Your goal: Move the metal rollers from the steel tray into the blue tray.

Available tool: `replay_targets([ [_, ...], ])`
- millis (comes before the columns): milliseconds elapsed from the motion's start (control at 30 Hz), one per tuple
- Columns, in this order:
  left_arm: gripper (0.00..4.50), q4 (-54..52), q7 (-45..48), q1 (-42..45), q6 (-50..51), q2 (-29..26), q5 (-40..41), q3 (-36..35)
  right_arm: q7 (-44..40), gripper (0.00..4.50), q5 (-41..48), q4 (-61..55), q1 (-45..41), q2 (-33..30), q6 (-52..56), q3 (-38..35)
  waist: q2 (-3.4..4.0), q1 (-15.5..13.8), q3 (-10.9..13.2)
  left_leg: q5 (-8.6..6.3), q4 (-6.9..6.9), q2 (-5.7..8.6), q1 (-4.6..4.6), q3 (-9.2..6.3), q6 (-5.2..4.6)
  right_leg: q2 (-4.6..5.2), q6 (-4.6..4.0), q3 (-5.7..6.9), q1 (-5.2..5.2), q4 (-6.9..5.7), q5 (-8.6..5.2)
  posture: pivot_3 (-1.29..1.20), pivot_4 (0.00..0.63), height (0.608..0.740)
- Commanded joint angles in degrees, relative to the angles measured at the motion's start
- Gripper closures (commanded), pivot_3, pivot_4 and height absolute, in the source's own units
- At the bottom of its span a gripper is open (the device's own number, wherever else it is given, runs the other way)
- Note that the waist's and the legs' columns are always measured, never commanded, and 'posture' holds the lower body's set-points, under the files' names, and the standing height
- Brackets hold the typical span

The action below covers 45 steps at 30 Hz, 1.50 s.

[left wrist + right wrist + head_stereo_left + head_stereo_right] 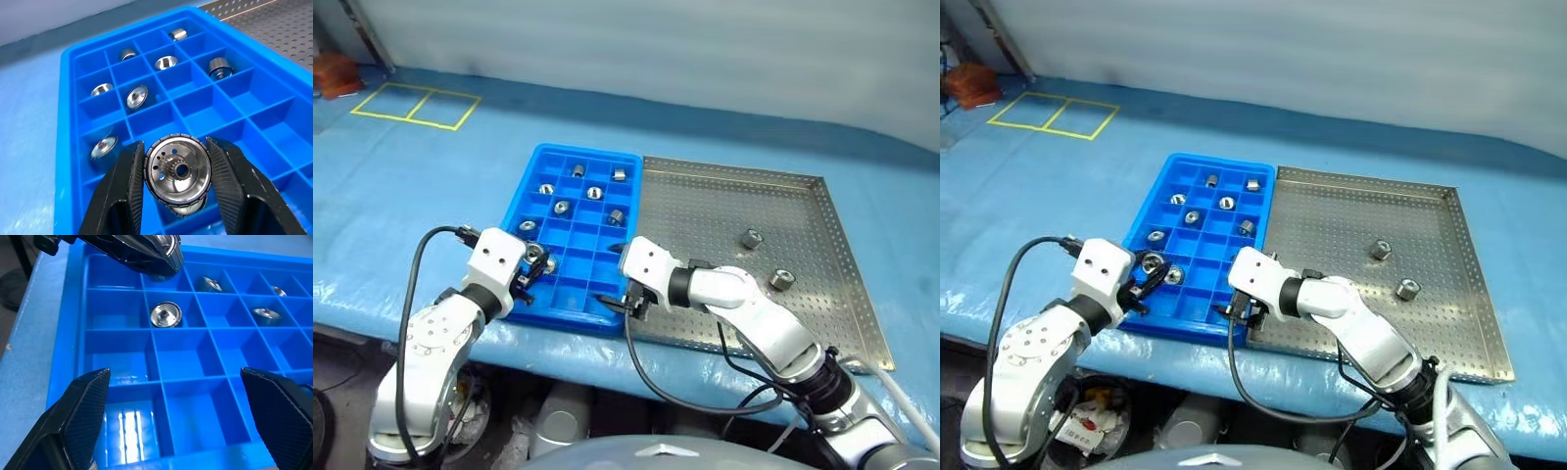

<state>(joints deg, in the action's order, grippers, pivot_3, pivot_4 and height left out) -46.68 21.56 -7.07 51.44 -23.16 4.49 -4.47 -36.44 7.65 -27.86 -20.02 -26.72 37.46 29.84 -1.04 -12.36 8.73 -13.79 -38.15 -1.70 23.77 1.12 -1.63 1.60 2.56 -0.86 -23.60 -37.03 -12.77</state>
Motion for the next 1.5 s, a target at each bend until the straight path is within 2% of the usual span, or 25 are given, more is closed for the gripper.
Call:
replay_targets([
  [33, 2.83, -3.5, -2.5, -1.6, 0.9, 0.3, -0.6, -1.2, -1.4, 0.0, -0.4, -0.4, -1.0, 0.7, -2.1, 0.0, 0.01, -1.5, 0.0, 0.0, 0.01, 0.0, 0.01, 0.0, 0.0, 0.0, 0.0, 0.0, -0.01, 0.02, 0.0, 0.5, 0.15, 0.74],
  [333, 2.83, -1.1, -4.5, -3.5, 3.5, 2.6, 2.3, -2.6, -1.8, 0.0, -0.5, -1.3, 0.4, 1.1, -1.6, -0.5, 0.0, -7.5, 0.0, -0.06, 0.1, 0.0, 0.05, 0.08, 0.11, 0.0, -0.06, 0.15, -0.37, 0.09, -0.04, 0.5, 0.15, 0.74],
  [633, 2.83, 3.5, -3.4, 1.5, 3.0, 1.5, 4.5, -1.2, 0.3, 0.0, -0.6, -4.0, 2.9, 0.7, 0.1, -2.4, 0.01, -9.5, -0.1, -0.2, 0.18, 0.0, 0.16, 0.2, 0.31, -0.21, -0.09, 0.37, -0.3, 0.04, -0.05, 0.43, 0.15, 0.74],
  [733, 1.8, 4.5, -2.1, 4.2, 2.9, 1.4, 6.3, -1.3, 1.1, 0.0, -0.7, -5.5, 4.1, 0.3, 1.0, -3.1, 0.02, -9.7, -0.1, -0.2, 0.17, -0.03, 0.18, 0.16, 0.35, -0.22, -0.41, 0.45, -0.3, 0.01, -0.24, 0.43, 0.15, 0.74],
  [900, 0.16, 4.9, 0.0, 9.0, 0.8, 2.1, 10.1, -2.4, 2.6, 0.0, -0.4, -8.9, 6.4, -0.6, 2.9, -5.2, 0.01, -9.2, -0.1, -0.2, 0.11, 0.02, 0.23, 0.17, 0.35, -0.18, -0.38, 0.46, -0.25, 0.07, -0.23, 0.36, 0.15, 0.74],
  [933, 0.03, 4.9, 0.5, 9.8, 0.2, 2.1, 10.9, -2.6, 3.0, 0.0, -0.3, -9.6, 6.9, -0.8, 3.3, -5.7, 0.01, -9.1, -0.1, -0.2, 0.07, 0.02, 0.26, 0.13, 0.35, -0.18, -0.37, 0.5, -0.27, 0.1, -0.23, 0.33, 0.15, 0.74],
  [1033, 0.03, 5.1, 4.4, 14.7, -0.2, 1.6, 15.8, -3.1, 4.6, 0.0, 0.5, -14.4, 10.9, -1.9, 5.6, -10.0, 0.0, -8.5, -0.1, -0.2, 0.06, 0.04, 0.28, 0.11, 0.35, -0.16, -0.36, 0.5, -0.23, 0.11, -0.22, 0.28, 0.15, 0.74],
  [1200, 0.03, 11.3, 7.5, 24.1, 1.7, 0.2, 18.8, 1.2, 9.4, 0.0, 0.4, -21.9, 19.0, -1.8, 9.5, -17.6, 0.01, -5.4, -0.1, -0.19, -0.04, 0.08, 0.33, 0.04, 0.34, -0.17, -0.34, 0.51, -0.18, 0.11, -0.21, 0.15, 0.15, 0.74],
  [1333, 0.03, 18.9, 10.1, 31.1, -0.2, 0.2, 17.6, 7.0, 13.4, 0.0, 0.1, -27.4, 26.1, -0.4, 12.3, -23.6, -0.01, -0.1, -0.1, -0.18, -0.09, 0.12, 0.29, 0.0, 0.31, -0.18, -0.31, 0.46, -0.05, 0.13, -0.19, 0.05, 0.15, 0.74],
  [1500, 0.03, 32.1, 11.5, 41.9, -3.0, 4.3, 15.4, 13.2, 18.7, 0.0, -1.2, -31.9, 33.7, 2.2, 13.8, -28.0, -0.02, 7.0, -0.1, -0.16, -0.09, 0.17, 0.24, -0.09, 0.27, -0.18, -0.31, 0.37, 0.03, 0.1, -0.18, -0.04, 0.15, 0.74],
])
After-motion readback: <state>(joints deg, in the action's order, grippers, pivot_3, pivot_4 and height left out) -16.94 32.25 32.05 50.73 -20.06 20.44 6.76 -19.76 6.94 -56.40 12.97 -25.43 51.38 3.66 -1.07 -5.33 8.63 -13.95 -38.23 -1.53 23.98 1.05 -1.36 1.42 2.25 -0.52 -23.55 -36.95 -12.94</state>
